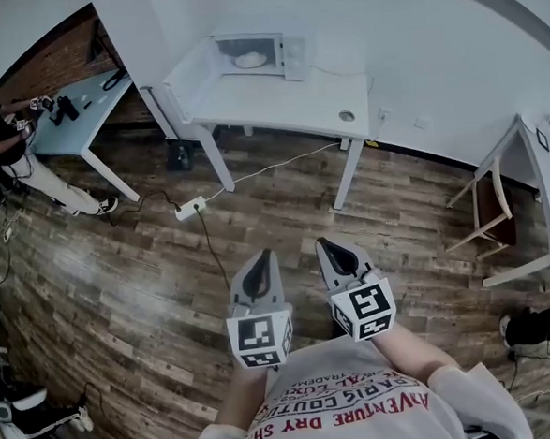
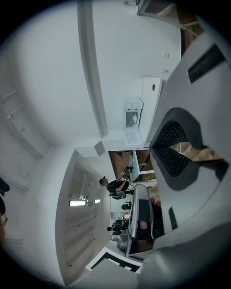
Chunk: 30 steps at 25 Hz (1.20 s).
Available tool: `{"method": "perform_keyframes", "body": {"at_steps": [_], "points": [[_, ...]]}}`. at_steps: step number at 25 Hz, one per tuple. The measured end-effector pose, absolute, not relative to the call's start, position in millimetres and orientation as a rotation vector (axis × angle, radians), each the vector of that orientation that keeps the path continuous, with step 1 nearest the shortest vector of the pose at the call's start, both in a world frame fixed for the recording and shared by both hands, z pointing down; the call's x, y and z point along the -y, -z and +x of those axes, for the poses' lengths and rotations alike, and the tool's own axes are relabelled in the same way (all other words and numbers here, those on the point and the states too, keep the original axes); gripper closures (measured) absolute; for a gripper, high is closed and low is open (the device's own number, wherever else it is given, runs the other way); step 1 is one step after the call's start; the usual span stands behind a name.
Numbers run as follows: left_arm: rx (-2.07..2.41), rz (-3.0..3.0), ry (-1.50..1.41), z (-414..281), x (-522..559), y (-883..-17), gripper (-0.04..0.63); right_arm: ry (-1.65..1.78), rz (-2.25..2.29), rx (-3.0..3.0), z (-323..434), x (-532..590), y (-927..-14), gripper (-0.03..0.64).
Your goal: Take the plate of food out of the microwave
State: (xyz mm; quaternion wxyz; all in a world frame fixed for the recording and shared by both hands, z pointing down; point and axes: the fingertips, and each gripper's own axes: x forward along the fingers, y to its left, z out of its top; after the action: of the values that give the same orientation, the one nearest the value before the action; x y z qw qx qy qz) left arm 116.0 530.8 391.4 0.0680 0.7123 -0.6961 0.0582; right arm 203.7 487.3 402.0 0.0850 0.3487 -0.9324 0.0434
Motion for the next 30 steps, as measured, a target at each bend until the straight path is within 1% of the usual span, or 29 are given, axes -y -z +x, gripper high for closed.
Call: {"method": "perform_keyframes", "body": {"at_steps": [9, 14, 21, 25, 30], "points": [[2.151, 2.025, -0.186, 92.5, -443.3, -406.5, 0.589, -0.149, 0.948, 2.819, 179.9, -387.2, -411.7, 0.604], [2.206, 1.953, -0.131, 84.6, -362.9, -397.0, 0.589, -0.136, 0.883, 2.857, 178.8, -302.9, -399.7, 0.604], [2.217, 1.927, -0.095, 91.8, -252.7, -394.6, 0.589, -0.107, 0.871, 2.899, 189.3, -187.4, -384.4, 0.604], [2.183, 1.926, -0.092, 85.5, -218.9, -404.9, 0.589, -0.171, 0.888, 2.903, 181.6, -150.9, -391.7, 0.604], [2.149, 1.931, -0.080, 55.5, -175.5, -417.0, 0.589, -0.199, 0.912, 2.891, 153.8, -110.5, -399.5, 0.604]]}}
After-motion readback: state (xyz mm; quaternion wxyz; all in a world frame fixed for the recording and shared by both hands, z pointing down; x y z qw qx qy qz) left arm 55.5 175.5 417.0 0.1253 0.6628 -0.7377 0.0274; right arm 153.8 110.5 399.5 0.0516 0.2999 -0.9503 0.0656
